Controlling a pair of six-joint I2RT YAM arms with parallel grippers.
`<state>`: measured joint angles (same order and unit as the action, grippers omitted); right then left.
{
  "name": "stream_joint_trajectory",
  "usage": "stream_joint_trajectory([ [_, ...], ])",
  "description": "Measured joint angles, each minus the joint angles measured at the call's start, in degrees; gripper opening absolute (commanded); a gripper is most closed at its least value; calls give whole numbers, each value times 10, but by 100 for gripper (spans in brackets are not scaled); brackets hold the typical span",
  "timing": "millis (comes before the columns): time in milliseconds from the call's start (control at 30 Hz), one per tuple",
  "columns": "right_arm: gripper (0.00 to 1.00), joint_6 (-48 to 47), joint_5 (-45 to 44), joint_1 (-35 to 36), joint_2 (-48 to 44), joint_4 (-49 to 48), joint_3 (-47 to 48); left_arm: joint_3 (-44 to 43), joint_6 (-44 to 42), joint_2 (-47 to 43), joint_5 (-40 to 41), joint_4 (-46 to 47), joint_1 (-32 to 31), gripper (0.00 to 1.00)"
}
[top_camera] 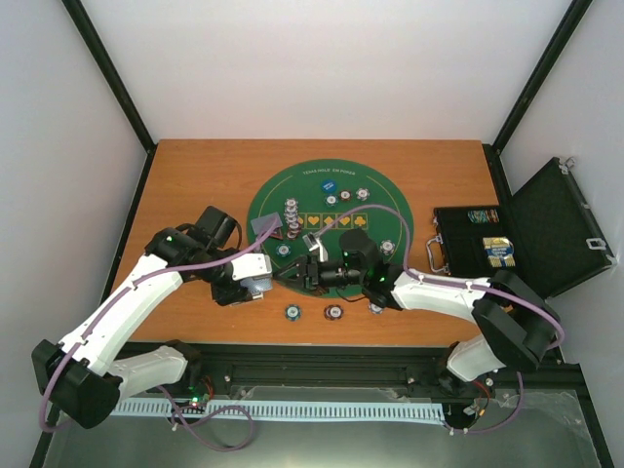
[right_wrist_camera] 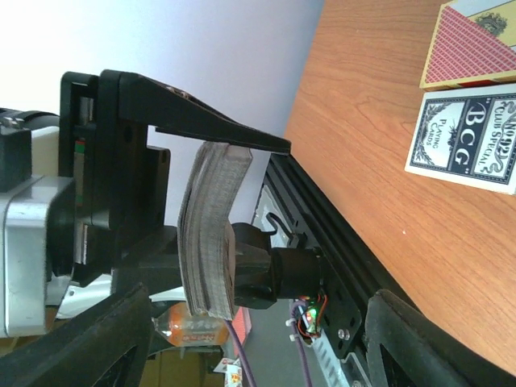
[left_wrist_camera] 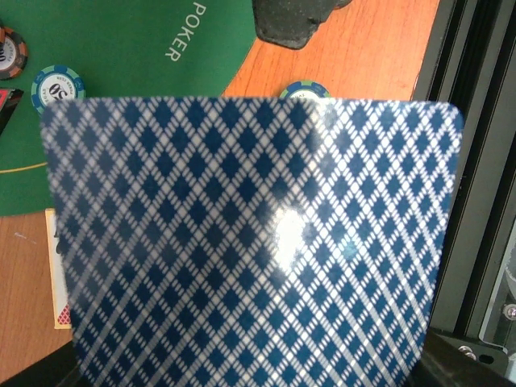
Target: Distribute texas hold em gaming equipment
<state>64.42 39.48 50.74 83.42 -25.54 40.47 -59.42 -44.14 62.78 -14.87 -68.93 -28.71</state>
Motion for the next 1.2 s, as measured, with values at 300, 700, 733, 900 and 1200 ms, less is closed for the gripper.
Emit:
stream_joint_trajectory([
  [300, 72, 30, 2, 7, 29, -51, 8, 0, 0, 0, -4, 0, 0, 27],
  [700, 72, 57, 3, 35, 73, -100, 30, 0, 1, 1, -4, 0, 0, 27],
  [733, 72, 59, 3, 37, 80, -104, 33, 0, 1, 1, -4, 0, 0, 27],
  [900, 72, 76, 6, 42, 116, -128, 53, 0, 1, 1, -4, -1, 0, 27],
  [1200, 69, 99, 19, 46, 180, -168, 87, 0, 0, 1, -2, -5, 0, 27],
])
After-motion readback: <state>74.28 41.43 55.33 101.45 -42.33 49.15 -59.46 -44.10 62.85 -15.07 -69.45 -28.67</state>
